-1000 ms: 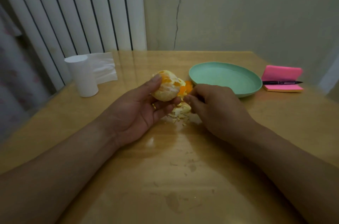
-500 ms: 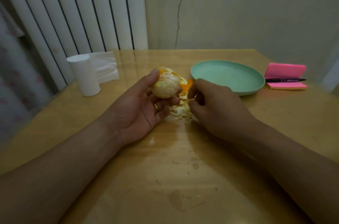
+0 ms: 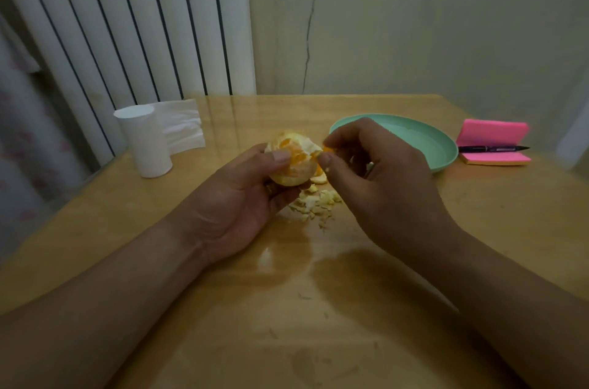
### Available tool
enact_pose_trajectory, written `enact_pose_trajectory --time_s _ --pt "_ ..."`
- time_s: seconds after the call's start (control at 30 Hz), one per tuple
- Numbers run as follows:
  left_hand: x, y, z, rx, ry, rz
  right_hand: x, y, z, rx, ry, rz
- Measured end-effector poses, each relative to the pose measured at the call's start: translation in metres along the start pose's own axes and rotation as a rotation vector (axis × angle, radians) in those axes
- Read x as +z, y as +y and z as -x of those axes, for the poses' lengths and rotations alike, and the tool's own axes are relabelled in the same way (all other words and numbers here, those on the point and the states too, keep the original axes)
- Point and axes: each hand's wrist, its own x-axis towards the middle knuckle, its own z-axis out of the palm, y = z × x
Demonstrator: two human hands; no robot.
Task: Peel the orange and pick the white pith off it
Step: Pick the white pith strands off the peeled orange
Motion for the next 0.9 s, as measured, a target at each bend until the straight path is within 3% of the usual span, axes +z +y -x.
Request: enact_pose_trajectory --time_s 0.6,0.8,0.9 --pt "0.0077 -0.0057 0.0004 0.140 0.100 -0.282 -0.0021 -0.0033 -0.0030 -0.239 -0.058 0.426" --pt "0.0043 -0.0066 0.0011 0.184 0.065 -0.430 -0.0035 -0.0028 -0.0069 -0.270 -0.017 0.418" --pt "0.0044 -0.0063 0.0011 0.172 0.044 -0.394 -0.0044 -0.0017 -0.0048 -0.239 -0.017 0.347"
